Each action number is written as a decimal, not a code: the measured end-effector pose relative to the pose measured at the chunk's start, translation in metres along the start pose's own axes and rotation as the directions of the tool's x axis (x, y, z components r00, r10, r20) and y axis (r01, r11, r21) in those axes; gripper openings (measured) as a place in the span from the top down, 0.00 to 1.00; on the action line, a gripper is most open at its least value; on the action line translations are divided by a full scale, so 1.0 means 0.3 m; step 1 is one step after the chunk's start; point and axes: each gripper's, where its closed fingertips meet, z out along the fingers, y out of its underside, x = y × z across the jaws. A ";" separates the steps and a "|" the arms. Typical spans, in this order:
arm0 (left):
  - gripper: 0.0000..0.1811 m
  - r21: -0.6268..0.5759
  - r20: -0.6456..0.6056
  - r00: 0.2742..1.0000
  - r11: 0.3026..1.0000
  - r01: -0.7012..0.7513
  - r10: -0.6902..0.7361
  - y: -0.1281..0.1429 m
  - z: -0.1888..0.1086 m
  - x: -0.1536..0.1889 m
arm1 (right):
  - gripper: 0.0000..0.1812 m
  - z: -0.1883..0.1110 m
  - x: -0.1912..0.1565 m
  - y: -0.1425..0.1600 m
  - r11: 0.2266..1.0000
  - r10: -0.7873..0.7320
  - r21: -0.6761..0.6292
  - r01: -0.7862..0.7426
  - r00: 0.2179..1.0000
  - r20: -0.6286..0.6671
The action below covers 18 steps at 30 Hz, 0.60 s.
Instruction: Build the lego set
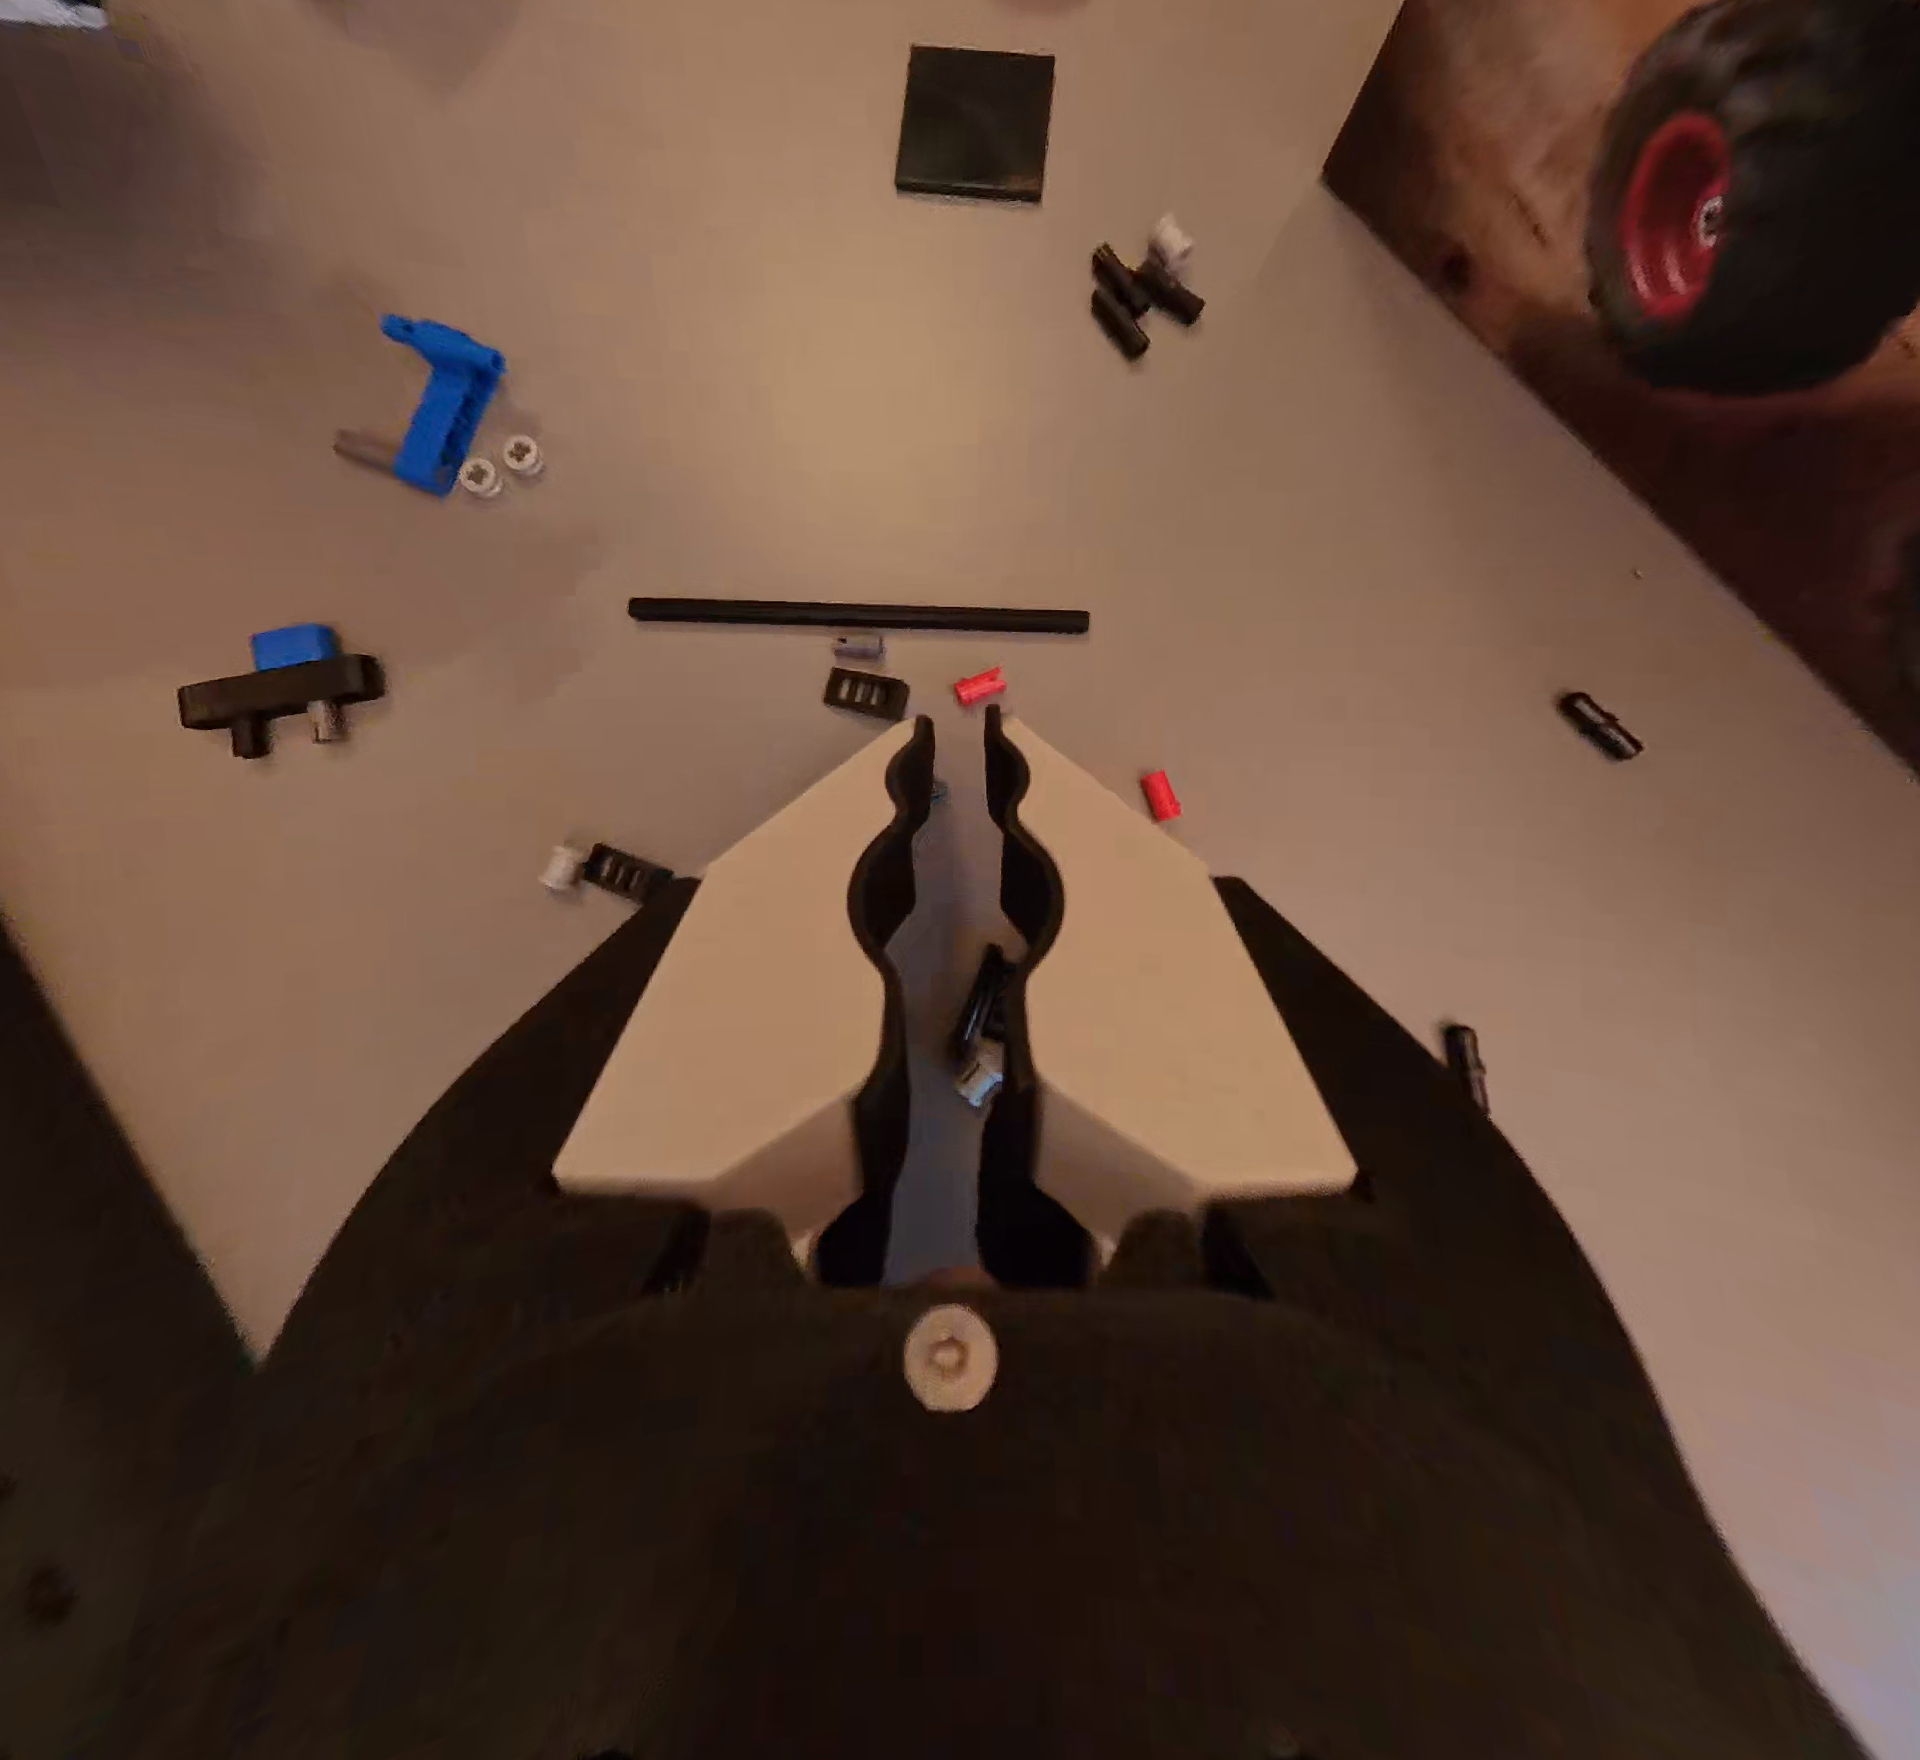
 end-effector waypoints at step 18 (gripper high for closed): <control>0.87 0.008 -0.007 1.000 1.000 0.007 -0.007 -0.003 -0.002 0.001 | 0.96 0.072 0.002 -0.016 0.998 0.065 -0.010 -0.065 0.998 0.016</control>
